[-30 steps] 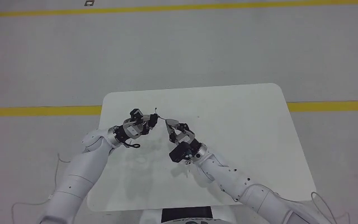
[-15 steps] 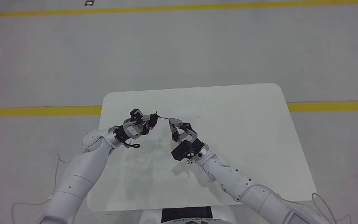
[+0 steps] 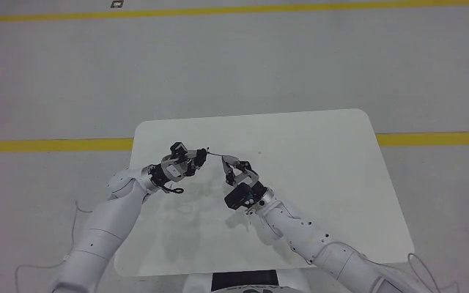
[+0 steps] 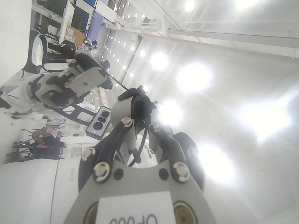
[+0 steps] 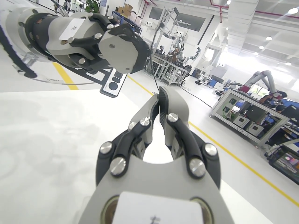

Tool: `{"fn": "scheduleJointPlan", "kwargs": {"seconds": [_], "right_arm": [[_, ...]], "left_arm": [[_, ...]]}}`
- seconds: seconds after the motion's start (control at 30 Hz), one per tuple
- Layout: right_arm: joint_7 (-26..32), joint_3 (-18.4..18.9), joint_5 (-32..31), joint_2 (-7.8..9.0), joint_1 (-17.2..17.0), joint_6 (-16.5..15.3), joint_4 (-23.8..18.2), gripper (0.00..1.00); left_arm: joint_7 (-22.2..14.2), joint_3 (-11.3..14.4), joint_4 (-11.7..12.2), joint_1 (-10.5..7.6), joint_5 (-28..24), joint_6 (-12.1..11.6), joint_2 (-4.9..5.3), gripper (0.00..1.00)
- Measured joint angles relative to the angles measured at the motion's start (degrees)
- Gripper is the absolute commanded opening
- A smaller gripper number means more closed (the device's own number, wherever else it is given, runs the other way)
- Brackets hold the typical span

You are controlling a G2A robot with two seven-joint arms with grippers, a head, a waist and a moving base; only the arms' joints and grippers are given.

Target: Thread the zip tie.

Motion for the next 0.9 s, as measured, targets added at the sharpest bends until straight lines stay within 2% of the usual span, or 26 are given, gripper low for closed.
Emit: {"fn": "scheduleJointPlan", "kwargs": {"seconds": [0.9], "right_arm": [[0.94,0.13,0.00,-0.71,-0.17,0.00,1.82,0.00]], "left_arm": [[0.00,0.00,0.00,0.00,0.00,0.00,0.00,0.00]]}}
